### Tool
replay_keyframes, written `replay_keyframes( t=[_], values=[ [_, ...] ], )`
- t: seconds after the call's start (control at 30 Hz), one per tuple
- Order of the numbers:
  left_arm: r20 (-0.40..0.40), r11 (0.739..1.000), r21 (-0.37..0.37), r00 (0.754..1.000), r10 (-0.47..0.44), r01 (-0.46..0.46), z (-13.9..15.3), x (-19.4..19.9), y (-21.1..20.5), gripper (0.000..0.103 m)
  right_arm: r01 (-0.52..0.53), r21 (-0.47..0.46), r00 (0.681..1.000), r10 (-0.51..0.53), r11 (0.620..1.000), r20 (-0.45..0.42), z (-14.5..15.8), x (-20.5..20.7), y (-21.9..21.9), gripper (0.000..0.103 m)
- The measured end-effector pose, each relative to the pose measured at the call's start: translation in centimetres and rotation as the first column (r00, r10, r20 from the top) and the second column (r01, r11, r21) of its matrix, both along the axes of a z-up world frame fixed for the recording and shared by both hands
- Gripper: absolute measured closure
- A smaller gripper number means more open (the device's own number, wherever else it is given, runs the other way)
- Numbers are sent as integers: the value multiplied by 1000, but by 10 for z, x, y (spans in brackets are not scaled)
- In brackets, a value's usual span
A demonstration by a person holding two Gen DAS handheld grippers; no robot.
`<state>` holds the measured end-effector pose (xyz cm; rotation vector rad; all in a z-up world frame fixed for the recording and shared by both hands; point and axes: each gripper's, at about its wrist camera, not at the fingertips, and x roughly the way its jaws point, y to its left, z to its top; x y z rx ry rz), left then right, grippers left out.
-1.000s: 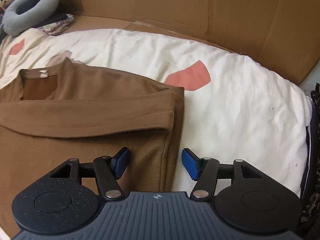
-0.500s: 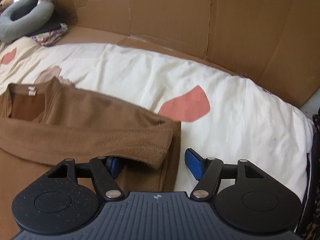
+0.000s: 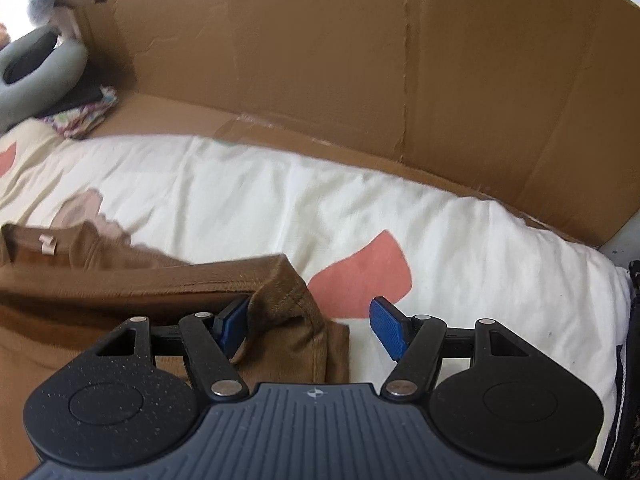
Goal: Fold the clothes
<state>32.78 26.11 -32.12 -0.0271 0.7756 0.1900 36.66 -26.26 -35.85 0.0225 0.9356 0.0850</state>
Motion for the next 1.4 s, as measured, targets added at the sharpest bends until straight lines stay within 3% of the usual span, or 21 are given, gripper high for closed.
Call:
replay_keyframes(
  t=[0.37,0.57,0.7,0.87,1.1,1.17,1.4],
  values=[
    [41,999,-36,999,13,-11,12,-41,17,50,8,45,994,-13,999,110,33,-23,-10,33],
    [-16,999,-37,1000,-2,2,-4,-46,25,52,-12,11,998,12,1000,69,32,-25,-16,33],
    [-37,999,-27,999,-34,33,-13,-41,20,54,-17,-4,1000,17,1000,9,14,-28,-19,33],
    [-47,994,14,993,-111,112,-18,-27,4,54,-56,-14,998,56,998,-7,5,-25,-9,34],
    [-62,992,3,990,-126,127,-26,-5,-3,54,-79,-18,997,79,997,-4,-2,-6,3,35],
    [-61,992,-11,990,-126,126,-28,-1,-4,54,-86,-10,996,86,996,-1,-4,-2,5,38],
    [-64,994,-78,994,-84,79,-33,7,7,71,-89,28,996,89,996,19,-5,4,5,57]
  ],
)
